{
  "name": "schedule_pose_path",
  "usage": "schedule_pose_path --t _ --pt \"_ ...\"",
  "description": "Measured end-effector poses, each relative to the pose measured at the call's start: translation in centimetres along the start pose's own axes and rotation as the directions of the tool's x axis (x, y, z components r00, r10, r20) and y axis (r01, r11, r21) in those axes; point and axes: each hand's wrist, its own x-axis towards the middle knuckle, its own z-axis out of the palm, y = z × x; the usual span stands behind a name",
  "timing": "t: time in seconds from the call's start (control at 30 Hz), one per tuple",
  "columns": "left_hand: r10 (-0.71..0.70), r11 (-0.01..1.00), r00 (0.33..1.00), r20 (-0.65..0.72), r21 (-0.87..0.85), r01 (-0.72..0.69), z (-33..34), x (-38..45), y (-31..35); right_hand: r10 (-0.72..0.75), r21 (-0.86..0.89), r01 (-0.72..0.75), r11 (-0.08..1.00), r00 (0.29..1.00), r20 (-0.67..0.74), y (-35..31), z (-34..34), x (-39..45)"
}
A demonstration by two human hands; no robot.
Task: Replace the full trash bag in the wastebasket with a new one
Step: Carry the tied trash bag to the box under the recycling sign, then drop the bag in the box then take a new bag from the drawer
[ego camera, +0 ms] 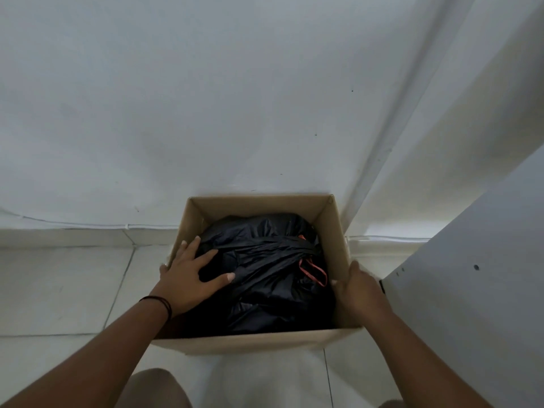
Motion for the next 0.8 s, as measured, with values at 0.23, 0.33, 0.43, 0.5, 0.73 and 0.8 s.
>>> schedule_pose_path --t 0.23,0.33,0.43,0.5,0.73,0.8 --pt "0.012 0.987 1.000 -0.023 0.160 -0.008 -7.0 -4.4 4.3 -0.043 -0.070 0.043 0.997 0.999 0.003 -4.1 -8.7 -5.5" --pt "0.017 0.993 0.999 -0.043 0.116 -0.012 -12.4 -7.1 7.7 -0.059 -0.073 0.061 0.995 0.998 0.034 -6.5 -14.3 -9.0" --pt "0.035 0.995 0.998 -0.054 0.091 -0.030 -18.0 -10.3 11.5 -0.084 -0.057 0.088 0.995 0.994 0.066 -8.7 -20.1 -12.8" --pt "0.048 0.992 0.998 -0.045 0.119 -0.042 -21.4 -12.4 13.7 -0.094 -0.069 0.102 0.992 0.990 0.102 -9.9 -23.6 -15.3" --pt "0.054 0.989 0.998 -0.040 0.137 -0.048 -31.7 -20.1 19.6 -0.086 -0.007 0.086 0.996 0.993 0.077 -12.0 -34.7 -23.4" --pt "0.067 0.988 0.997 -0.038 0.141 -0.061 -33.5 -21.9 20.5 -0.084 0.017 0.083 0.996 0.994 0.064 -12.2 -36.3 -25.5"
